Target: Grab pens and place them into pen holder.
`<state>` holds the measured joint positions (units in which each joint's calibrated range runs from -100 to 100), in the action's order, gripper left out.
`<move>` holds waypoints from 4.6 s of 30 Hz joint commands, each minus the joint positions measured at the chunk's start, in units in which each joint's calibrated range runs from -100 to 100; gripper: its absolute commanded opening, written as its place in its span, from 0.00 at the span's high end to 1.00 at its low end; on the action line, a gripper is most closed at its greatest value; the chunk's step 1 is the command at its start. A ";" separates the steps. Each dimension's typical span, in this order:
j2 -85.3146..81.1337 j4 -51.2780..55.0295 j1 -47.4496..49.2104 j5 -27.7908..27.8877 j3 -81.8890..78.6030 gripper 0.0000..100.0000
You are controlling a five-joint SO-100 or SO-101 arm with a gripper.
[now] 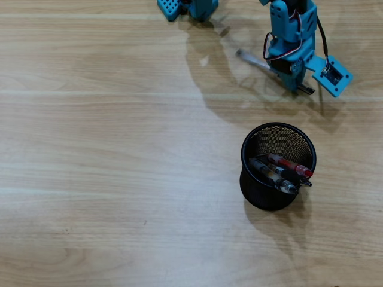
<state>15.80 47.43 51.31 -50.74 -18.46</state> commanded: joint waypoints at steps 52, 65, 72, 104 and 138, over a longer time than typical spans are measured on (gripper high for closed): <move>-8.12 -49.57 -20.54 5.24 32.03 0.98; -4.04 -68.16 -23.28 1.79 15.74 0.97; -4.13 -69.71 -23.46 1.74 13.12 0.88; -43.79 -1.74 -33.80 26.87 10.94 0.98; -111.47 11.93 -44.41 48.91 -73.49 0.97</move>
<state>-91.50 59.09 7.19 -2.05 -87.22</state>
